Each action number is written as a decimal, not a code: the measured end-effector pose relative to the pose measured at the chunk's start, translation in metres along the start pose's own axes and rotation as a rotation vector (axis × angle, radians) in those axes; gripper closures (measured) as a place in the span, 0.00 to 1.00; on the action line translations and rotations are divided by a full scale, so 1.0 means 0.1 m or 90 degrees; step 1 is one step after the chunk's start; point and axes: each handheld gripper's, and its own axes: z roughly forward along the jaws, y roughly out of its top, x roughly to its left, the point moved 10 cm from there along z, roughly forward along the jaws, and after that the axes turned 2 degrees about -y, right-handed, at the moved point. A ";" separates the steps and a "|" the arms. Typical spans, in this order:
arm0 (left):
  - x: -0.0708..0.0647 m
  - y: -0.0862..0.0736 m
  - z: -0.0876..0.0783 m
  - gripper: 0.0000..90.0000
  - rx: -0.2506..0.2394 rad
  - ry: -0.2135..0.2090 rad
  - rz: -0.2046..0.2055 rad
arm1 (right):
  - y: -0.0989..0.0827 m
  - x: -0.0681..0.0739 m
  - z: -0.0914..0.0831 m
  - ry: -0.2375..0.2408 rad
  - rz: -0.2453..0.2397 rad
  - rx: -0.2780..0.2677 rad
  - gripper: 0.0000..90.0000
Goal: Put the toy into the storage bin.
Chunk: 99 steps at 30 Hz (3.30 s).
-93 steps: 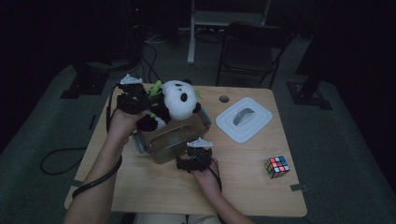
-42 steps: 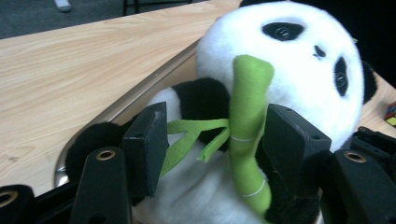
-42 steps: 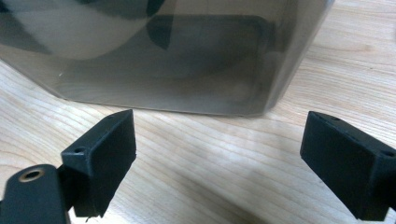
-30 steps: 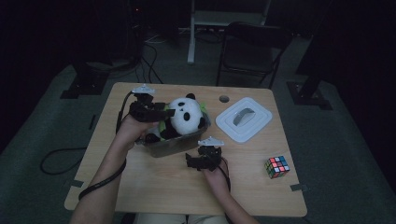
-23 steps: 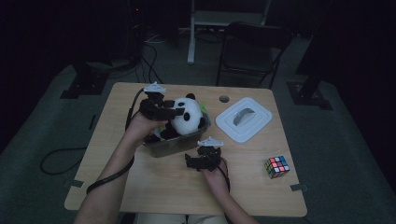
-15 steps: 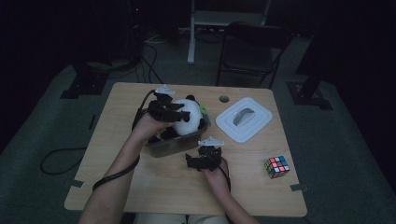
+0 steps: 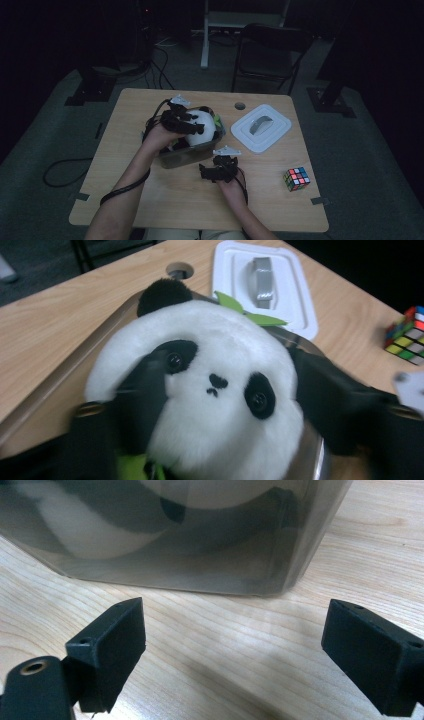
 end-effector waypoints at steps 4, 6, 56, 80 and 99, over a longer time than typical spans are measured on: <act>0.12 0.03 -0.13 0.26 -0.017 0.014 -0.014 | 0.02 -0.01 -0.01 -0.002 -0.001 -0.004 0.12; 0.25 0.04 -0.25 0.20 -0.032 0.026 -0.031 | 0.01 -0.01 -0.01 -0.002 0.001 -0.003 0.12; 1.80 -0.99 0.15 0.09 -0.054 0.166 -0.102 | -0.05 -0.29 -0.08 -0.023 0.022 0.001 0.12; 0.70 -1.28 0.06 0.09 -0.078 0.082 -0.040 | -0.12 -0.54 -0.27 -0.042 0.018 -0.002 0.12; 0.15 -1.32 0.20 0.09 -0.042 0.038 -0.036 | -0.13 -0.94 -0.50 -0.030 0.041 -0.006 0.15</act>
